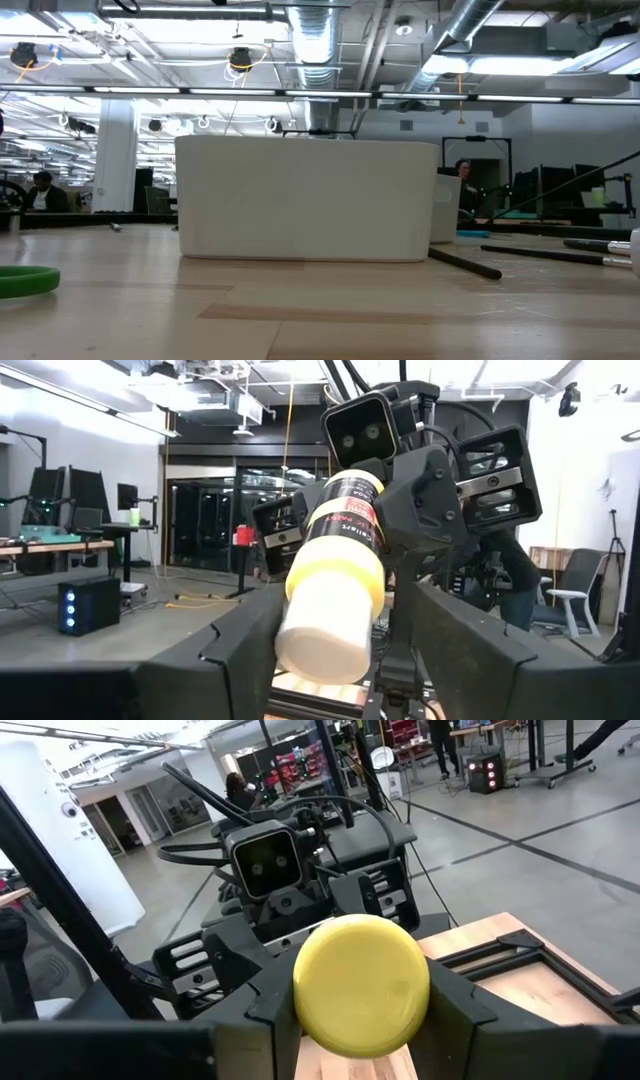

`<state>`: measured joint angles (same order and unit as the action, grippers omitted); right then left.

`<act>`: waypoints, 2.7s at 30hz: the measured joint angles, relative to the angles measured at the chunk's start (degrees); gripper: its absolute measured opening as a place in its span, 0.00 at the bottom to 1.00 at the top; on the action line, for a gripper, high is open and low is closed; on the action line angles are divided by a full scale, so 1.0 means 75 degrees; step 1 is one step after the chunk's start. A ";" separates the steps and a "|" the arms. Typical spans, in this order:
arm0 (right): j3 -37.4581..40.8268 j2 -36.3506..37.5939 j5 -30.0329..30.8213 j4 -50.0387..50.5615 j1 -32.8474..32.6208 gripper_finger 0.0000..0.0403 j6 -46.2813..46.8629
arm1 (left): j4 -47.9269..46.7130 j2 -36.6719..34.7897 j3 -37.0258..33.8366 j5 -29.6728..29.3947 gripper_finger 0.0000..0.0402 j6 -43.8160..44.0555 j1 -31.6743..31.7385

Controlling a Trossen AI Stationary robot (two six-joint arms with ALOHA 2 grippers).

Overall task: Pick & Place Paint Supplies
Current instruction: Put the yellow paint bottle into the yellow bin

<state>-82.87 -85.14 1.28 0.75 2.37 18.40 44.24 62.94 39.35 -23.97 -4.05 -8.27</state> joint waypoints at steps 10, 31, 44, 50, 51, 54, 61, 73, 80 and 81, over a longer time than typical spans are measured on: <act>0.0000 0.0076 -0.0023 0.0000 0.0000 0.33 0.0042 | 0.0012 0.0000 0.0000 0.0012 0.41 0.0006 0.0001; -0.0015 0.0070 0.0012 -0.0098 -0.0003 0.38 0.0037 | 0.0043 -0.0172 -0.0009 0.0056 0.28 0.0281 0.0000; 0.0000 0.0067 0.0092 -0.0447 0.0104 0.54 -0.0280 | -0.0456 -0.0205 -0.0006 0.0016 0.28 0.0889 -0.0106; 0.0000 0.0075 0.0049 -0.0475 0.0282 0.56 -0.0337 | -0.1578 -0.0290 0.0003 0.0053 0.28 0.1450 -0.0334; 0.0001 0.0128 0.0037 -0.0418 0.0324 0.56 -0.0337 | -0.1840 -0.0343 0.0003 0.0055 0.28 0.1594 -0.0380; -0.0015 0.0281 0.0030 -0.0402 0.0428 0.56 -0.0437 | -0.2564 -0.0551 0.0003 0.0055 0.28 0.1995 -0.0518; 0.0012 0.0780 0.0026 0.0407 0.0724 0.56 -0.0868 | -0.4775 -0.1293 0.0003 0.0047 0.28 0.3110 -0.1071; -0.0006 0.1686 0.0032 0.1844 0.1178 0.56 -0.0986 | -0.8114 -0.2098 0.0284 0.0751 0.28 0.5813 -0.2412; 0.0000 0.1980 0.0034 0.2332 0.1207 0.56 -0.1120 | -0.9149 -0.1180 0.1492 0.0995 0.28 0.4793 -0.1564; -0.0001 0.1984 0.0032 0.2337 0.1192 0.56 -0.1135 | -0.9218 -0.1006 0.1655 0.1149 0.28 0.4529 -0.1278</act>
<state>-82.88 -70.26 1.52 18.28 11.32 9.89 -24.90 55.39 51.76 -15.35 29.91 -17.86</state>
